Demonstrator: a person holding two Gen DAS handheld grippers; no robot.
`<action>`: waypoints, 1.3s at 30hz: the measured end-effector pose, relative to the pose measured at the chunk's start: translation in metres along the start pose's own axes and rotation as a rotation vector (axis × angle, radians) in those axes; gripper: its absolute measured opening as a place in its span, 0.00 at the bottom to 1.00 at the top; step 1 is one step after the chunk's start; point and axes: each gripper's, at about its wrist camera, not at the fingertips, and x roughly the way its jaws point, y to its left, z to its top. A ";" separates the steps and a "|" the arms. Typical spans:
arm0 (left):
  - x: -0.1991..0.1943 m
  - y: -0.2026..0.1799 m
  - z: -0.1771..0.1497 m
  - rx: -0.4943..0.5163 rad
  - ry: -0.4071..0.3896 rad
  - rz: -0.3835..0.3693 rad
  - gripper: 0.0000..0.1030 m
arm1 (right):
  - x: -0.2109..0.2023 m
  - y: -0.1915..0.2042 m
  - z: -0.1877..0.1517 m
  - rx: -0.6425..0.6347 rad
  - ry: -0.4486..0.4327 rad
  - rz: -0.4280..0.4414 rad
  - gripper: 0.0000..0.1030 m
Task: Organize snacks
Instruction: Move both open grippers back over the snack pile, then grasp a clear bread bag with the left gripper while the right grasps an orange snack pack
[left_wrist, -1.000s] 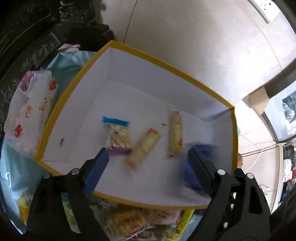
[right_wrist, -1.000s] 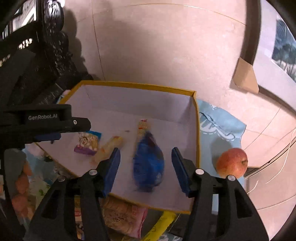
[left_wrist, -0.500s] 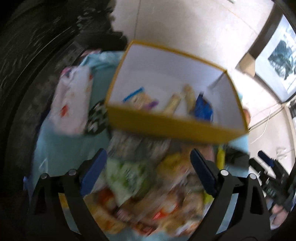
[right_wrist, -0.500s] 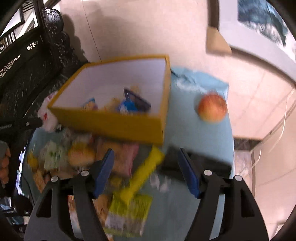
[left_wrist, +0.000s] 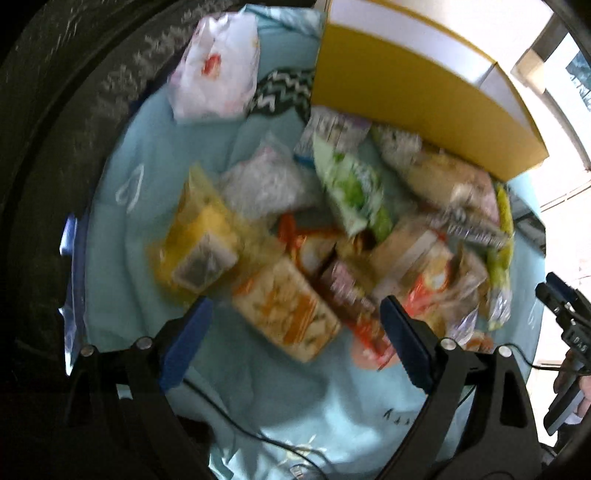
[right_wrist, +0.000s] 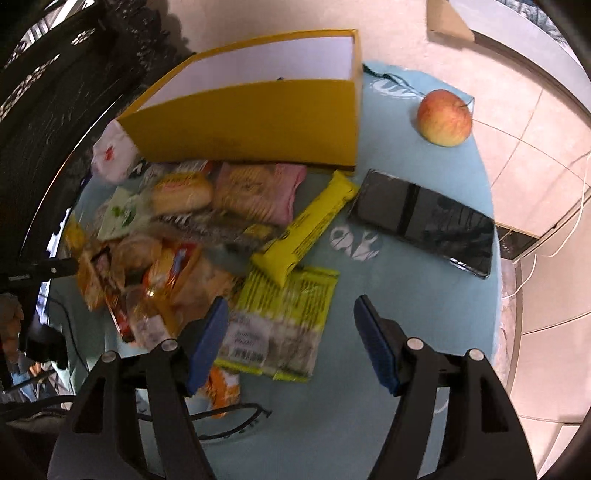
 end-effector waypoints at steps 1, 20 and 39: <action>0.003 0.001 -0.003 -0.006 0.009 -0.002 0.90 | 0.000 0.002 0.000 -0.004 0.003 0.004 0.69; 0.044 0.028 -0.011 -0.234 0.105 -0.039 0.67 | -0.003 0.017 -0.008 -0.058 0.036 0.030 0.69; 0.034 0.010 -0.025 -0.125 0.111 -0.034 0.30 | 0.013 0.038 -0.014 -0.144 0.106 0.058 0.69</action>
